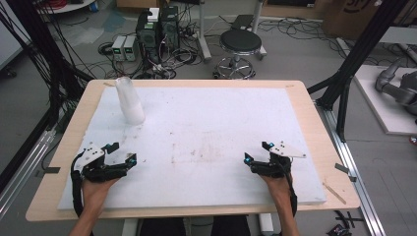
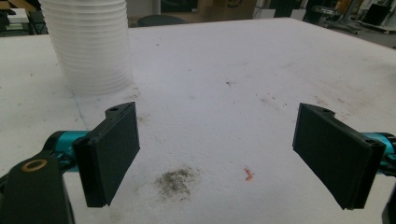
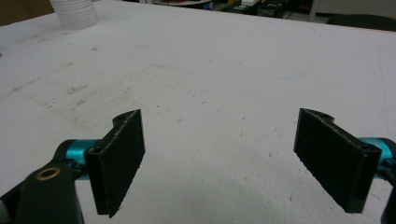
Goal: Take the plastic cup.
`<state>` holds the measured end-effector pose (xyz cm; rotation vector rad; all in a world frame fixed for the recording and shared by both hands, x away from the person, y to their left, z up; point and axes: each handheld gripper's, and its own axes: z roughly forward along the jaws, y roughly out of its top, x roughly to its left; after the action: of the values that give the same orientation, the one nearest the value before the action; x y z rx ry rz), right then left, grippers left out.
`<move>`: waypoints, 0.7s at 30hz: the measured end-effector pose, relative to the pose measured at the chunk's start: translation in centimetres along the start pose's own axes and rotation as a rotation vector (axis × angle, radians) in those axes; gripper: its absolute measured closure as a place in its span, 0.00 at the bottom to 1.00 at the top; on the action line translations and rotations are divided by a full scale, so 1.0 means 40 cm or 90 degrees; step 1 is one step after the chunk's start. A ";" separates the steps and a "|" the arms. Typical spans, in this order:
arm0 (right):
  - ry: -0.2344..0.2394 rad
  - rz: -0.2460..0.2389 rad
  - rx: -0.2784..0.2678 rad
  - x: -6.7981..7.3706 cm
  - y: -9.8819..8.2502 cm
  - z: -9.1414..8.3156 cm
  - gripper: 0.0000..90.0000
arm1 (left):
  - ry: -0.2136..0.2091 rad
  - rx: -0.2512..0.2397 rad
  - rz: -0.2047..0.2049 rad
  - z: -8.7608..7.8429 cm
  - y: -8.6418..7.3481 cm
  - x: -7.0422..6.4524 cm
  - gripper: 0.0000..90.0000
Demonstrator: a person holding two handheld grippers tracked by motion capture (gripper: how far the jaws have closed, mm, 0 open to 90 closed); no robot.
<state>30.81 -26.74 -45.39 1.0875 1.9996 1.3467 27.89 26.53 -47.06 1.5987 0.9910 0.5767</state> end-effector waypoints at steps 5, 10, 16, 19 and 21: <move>0.008 0.009 0.000 -0.004 0.000 0.001 0.18 | -0.004 -0.003 -0.005 -0.001 0.000 0.002 0.16; 0.012 0.008 0.001 -0.005 0.000 0.001 0.18 | -0.005 -0.003 -0.010 -0.001 0.000 0.005 0.16; 0.013 0.008 0.005 -0.005 0.001 0.002 0.18 | -0.017 -0.004 -0.014 -0.002 0.000 0.009 0.16; 0.011 0.007 0.005 -0.004 0.001 0.002 0.18 | -0.027 -0.004 -0.042 -0.001 0.000 0.019 0.16; 0.009 0.002 0.005 -0.003 0.001 0.002 0.18 | -0.027 -0.005 -0.053 -0.001 0.001 0.024 0.16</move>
<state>30.94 -26.78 -45.39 1.0882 2.0154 1.3538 28.35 27.35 -47.14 1.5496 1.0180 0.4874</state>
